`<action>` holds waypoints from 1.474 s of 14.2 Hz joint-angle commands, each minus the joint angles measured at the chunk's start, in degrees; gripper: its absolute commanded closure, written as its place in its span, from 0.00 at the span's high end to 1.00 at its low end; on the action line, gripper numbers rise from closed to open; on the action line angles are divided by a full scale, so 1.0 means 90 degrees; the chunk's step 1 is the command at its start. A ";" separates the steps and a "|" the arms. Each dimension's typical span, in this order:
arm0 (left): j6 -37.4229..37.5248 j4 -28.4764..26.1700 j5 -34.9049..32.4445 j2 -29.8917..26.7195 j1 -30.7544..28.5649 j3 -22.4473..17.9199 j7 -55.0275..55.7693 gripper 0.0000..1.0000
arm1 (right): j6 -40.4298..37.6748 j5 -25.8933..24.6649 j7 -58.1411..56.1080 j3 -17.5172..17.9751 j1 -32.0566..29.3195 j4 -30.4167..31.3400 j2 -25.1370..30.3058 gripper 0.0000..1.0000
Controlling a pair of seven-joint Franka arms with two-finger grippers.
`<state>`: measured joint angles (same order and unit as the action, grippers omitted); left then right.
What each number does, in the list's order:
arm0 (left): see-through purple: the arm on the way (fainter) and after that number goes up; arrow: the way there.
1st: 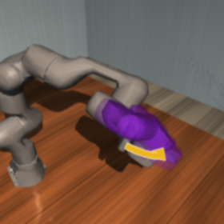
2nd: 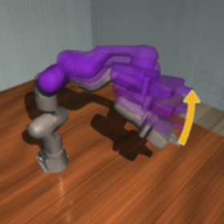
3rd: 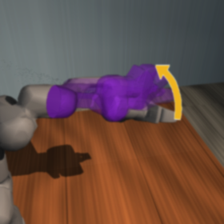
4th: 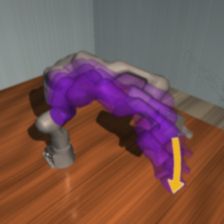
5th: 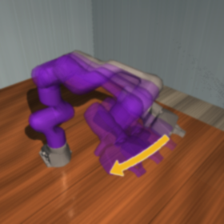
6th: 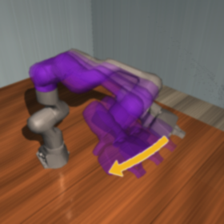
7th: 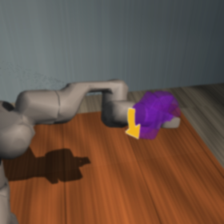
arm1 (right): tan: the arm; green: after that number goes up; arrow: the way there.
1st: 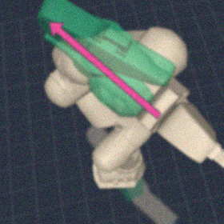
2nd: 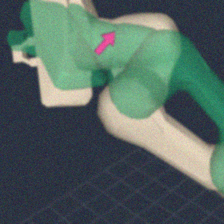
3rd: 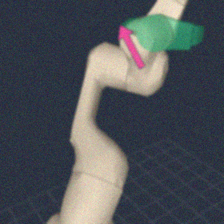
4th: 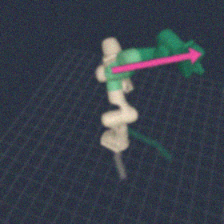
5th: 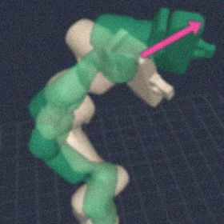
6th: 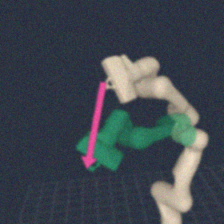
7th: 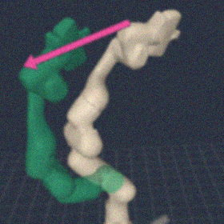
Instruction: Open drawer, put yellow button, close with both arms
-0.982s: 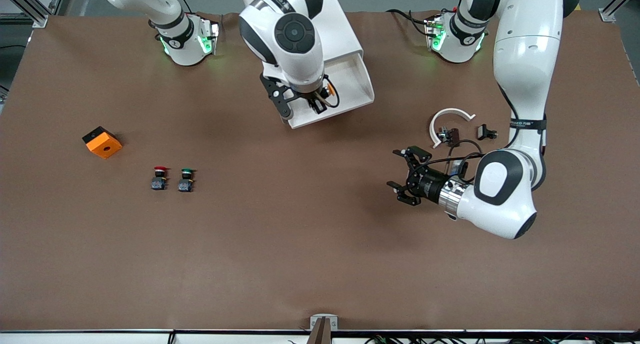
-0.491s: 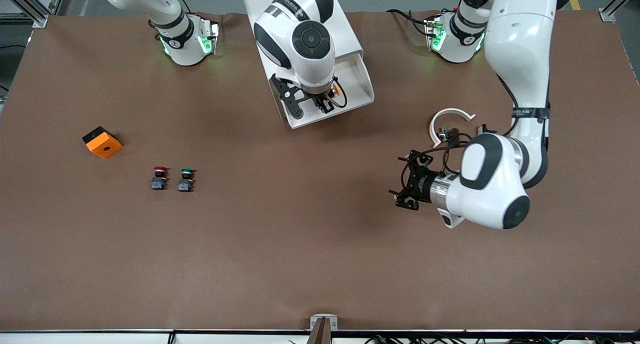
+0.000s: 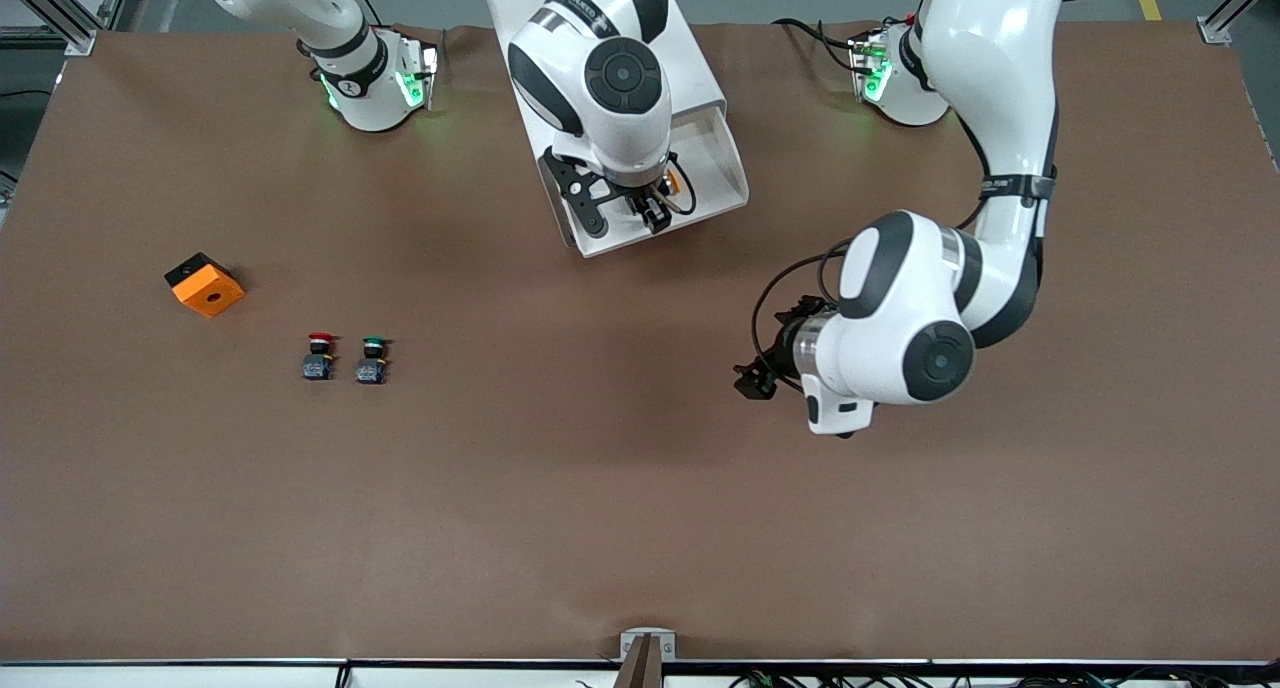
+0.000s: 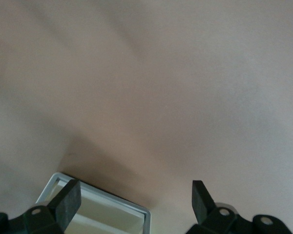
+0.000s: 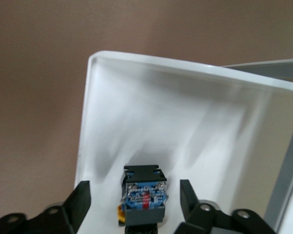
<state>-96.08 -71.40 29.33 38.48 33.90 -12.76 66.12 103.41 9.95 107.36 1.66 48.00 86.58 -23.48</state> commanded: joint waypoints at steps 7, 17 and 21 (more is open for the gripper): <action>-0.1922 -0.2437 -0.1237 -0.1462 0.1642 -0.0008 -0.0959 1.00 | -0.1917 -0.0167 -0.3202 -0.0038 -0.1298 -0.0109 0.1573 1.00; -0.2352 -0.3385 -0.1355 -0.2040 0.1956 0.0684 -0.0940 1.00 | -0.2359 -0.1076 -0.9374 -0.0028 -0.3973 0.0506 0.2570 1.00; -0.2352 -0.3492 -0.1316 -0.2049 0.1946 0.1133 -0.0852 1.00 | -0.2086 -0.1076 -1.1125 -0.0028 -0.5068 0.0633 0.2580 1.00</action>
<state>-116.33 -100.38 17.98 21.78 51.41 -4.68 58.23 82.72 0.70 12.95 0.03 6.34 89.62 -1.96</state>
